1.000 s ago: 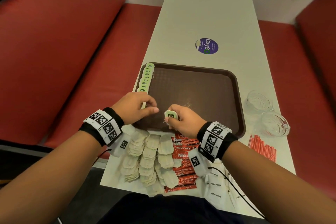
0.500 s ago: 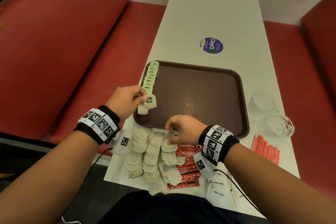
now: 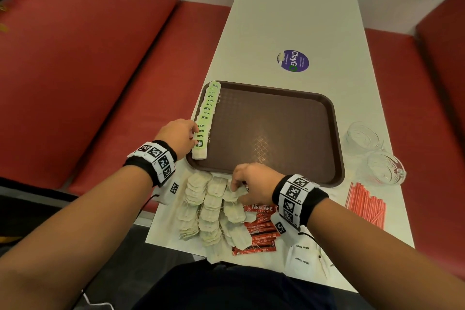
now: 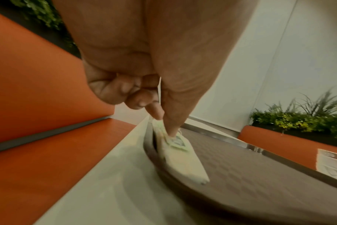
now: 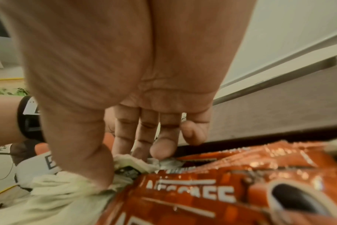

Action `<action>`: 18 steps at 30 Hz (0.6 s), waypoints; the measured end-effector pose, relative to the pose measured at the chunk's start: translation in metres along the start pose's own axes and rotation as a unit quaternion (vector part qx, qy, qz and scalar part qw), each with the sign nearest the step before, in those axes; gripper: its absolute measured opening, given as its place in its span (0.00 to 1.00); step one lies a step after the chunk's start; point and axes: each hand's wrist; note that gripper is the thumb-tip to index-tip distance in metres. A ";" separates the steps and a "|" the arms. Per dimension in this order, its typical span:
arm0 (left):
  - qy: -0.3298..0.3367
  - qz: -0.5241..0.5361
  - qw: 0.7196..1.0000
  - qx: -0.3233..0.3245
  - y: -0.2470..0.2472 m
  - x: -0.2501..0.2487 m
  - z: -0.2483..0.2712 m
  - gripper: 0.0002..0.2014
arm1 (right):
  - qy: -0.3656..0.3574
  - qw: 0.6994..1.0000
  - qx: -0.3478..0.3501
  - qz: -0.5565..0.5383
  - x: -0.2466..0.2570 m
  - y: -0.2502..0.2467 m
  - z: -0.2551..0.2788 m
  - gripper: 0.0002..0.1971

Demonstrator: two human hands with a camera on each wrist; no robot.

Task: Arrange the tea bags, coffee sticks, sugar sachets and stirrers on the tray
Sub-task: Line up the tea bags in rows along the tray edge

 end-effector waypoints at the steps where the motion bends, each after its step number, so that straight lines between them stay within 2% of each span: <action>1: 0.010 -0.004 1.000 -0.007 0.001 -0.002 0.001 0.09 | 0.002 1.000 -0.003 -0.005 0.000 0.000 0.000 0.10; 6: 0.051 -0.046 0.996 0.063 0.006 -0.005 0.005 0.13 | 0.024 0.999 -0.041 -0.014 0.000 -0.002 0.002 0.07; 8: 0.051 -0.046 0.995 0.067 0.005 -0.004 0.006 0.13 | 0.021 0.997 -0.062 -0.028 0.000 -0.002 0.003 0.04; 11: 0.067 -0.034 0.996 0.052 0.002 -0.007 0.013 0.12 | 0.022 0.995 -0.083 -0.058 -0.001 -0.003 0.005 0.05; 14: 0.123 -0.008 0.991 0.046 -0.004 -0.015 0.030 0.11 | 0.019 0.991 -0.107 -0.085 0.001 -0.005 0.007 0.06; 18: 0.235 0.006 0.965 0.115 -0.003 -0.030 0.058 0.09 | 0.032 0.977 -0.140 -0.155 -0.001 -0.005 0.009 0.11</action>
Point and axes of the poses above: each hand's wrist, its own z-axis away from the middle knuckle, its own y-axis out of the palm, x = y × z, and after that the axes turned 10 degrees about -z, right-handed
